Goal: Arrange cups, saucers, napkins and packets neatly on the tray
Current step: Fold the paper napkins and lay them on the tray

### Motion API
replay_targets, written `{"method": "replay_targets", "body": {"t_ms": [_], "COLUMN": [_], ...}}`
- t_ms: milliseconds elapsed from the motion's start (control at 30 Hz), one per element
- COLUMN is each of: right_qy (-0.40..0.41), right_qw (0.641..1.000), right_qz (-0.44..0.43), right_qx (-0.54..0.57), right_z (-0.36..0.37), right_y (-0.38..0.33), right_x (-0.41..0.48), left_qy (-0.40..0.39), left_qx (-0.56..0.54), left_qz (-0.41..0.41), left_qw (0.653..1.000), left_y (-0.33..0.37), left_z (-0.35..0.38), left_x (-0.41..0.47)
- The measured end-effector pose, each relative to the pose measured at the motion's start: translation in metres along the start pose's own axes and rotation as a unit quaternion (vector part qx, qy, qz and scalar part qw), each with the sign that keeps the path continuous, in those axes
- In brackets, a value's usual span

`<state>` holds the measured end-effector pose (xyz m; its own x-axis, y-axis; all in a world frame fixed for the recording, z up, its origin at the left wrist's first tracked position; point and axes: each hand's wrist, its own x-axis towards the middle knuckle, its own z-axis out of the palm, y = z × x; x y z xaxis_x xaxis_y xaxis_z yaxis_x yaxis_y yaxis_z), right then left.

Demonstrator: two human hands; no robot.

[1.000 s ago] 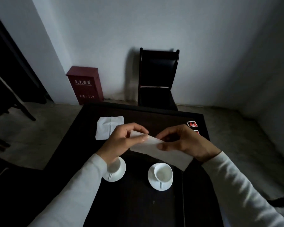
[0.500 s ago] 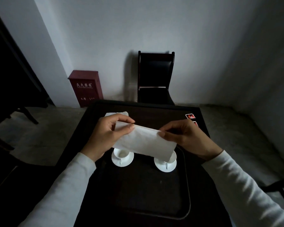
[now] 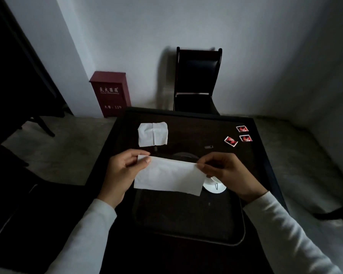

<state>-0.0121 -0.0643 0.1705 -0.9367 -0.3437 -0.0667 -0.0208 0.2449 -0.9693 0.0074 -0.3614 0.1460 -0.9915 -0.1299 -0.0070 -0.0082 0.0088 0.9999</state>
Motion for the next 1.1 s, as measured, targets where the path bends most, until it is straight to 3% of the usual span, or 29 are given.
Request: {"method": "replay_targets", "body": {"t_ms": [233,567,700,1100], "right_qy": [0.046,0.175,0.216,0.183], "right_qw": [0.982,0.932,0.905,0.880], "right_qz": [0.093,0.248,0.301,0.386], "right_qx": [0.158,0.199,0.210,0.207], "right_z": [0.044,0.104,0.116,0.122], "right_y": [0.044,0.122,0.148,0.204], "right_x": [0.001,0.014,0.019,0.030], "left_qy": [0.019,0.029,0.016,-0.040], "left_qx": [-0.003,-0.069,-0.038,0.094], "left_qz": [-0.067,-0.229,-0.266,-0.312], "left_qw": [0.998,0.971,0.963,0.945], "left_y": [-0.042,-0.121,-0.147,-0.195], "left_z": [-0.022,-0.031,-0.031,-0.025], "left_x": [-0.010,-0.014,-0.017,-0.003]}}
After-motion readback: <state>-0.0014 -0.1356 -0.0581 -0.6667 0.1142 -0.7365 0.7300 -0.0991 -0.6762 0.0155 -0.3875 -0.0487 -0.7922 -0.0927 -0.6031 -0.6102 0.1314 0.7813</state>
